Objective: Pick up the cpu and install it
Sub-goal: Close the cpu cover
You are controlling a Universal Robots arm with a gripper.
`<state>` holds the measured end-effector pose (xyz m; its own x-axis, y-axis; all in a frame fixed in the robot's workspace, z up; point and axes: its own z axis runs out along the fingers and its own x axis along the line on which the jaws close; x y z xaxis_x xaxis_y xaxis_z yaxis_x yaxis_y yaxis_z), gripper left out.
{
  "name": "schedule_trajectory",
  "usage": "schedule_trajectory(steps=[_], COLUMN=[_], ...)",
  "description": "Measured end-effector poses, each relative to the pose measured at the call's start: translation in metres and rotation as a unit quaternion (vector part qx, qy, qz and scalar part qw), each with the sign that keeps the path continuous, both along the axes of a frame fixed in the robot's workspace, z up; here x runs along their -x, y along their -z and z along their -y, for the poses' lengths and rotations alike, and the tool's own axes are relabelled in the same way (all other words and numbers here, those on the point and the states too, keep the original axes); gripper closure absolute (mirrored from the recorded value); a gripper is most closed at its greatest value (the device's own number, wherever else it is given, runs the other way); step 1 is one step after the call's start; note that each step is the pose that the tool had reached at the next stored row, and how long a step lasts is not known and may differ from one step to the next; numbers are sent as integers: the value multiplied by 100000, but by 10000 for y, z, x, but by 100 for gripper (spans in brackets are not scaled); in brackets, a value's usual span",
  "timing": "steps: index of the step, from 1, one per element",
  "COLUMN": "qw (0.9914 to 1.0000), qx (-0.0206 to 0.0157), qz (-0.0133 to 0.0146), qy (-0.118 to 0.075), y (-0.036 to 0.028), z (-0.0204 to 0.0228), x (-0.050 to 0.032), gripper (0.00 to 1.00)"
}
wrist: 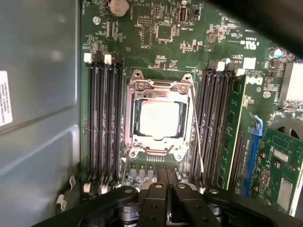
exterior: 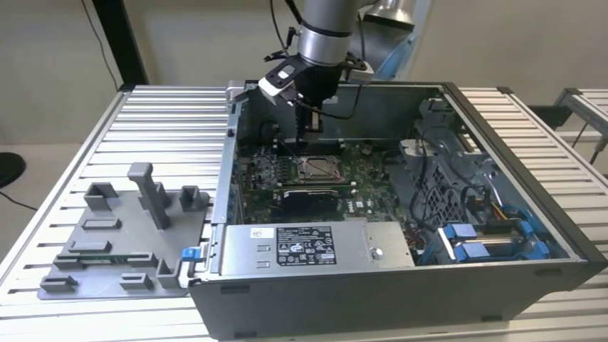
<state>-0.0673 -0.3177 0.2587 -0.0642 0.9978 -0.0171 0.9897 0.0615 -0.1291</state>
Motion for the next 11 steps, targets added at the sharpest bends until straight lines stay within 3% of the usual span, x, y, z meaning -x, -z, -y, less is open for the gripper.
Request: schedule_trajectory(steps=[6,11], qw=[100000,100000], qx=[-2,-2], qz=[17,14], qy=[4,5], y=[18,111], z=[-1,-1], x=[236,412], gripper=[100,100])
